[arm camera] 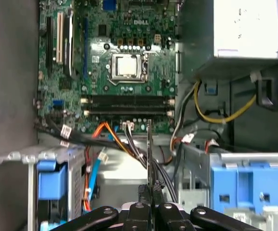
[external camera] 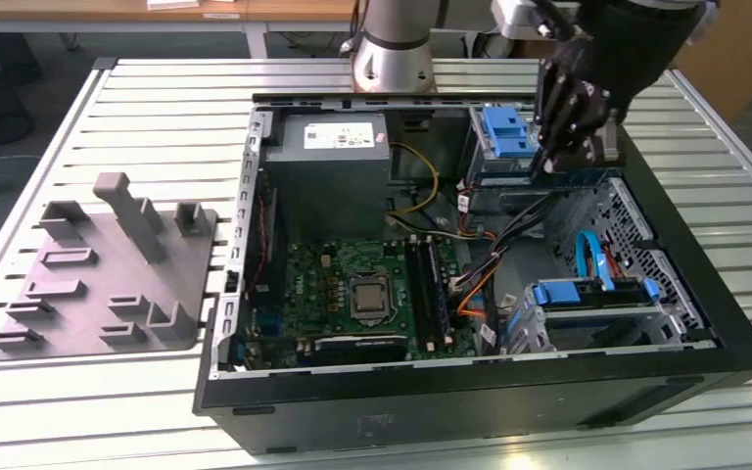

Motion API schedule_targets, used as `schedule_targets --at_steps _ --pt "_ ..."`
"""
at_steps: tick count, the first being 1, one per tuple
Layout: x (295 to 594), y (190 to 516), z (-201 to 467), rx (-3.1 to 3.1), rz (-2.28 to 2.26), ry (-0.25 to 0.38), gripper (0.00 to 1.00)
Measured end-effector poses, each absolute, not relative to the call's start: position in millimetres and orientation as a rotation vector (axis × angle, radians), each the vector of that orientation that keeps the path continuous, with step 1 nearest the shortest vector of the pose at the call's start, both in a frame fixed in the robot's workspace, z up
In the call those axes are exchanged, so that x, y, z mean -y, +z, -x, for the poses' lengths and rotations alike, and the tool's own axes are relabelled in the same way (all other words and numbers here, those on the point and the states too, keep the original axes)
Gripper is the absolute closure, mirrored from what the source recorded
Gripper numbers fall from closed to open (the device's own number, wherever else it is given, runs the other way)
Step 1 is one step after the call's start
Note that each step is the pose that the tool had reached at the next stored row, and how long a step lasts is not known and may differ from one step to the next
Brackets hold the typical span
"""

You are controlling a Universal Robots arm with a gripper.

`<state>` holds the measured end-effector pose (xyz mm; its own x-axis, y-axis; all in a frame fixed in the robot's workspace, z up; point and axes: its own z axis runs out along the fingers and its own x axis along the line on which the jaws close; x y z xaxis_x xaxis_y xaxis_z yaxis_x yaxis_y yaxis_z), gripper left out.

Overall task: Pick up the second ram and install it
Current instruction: 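Pick up the second ram and move it above second insertion slot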

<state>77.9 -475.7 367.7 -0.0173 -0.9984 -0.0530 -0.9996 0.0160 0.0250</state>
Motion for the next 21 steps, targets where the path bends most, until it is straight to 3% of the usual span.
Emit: schedule_targets --at_steps 21 --pt "488.2 329.5 -40.8 -2.236 2.184 0.078 0.86"
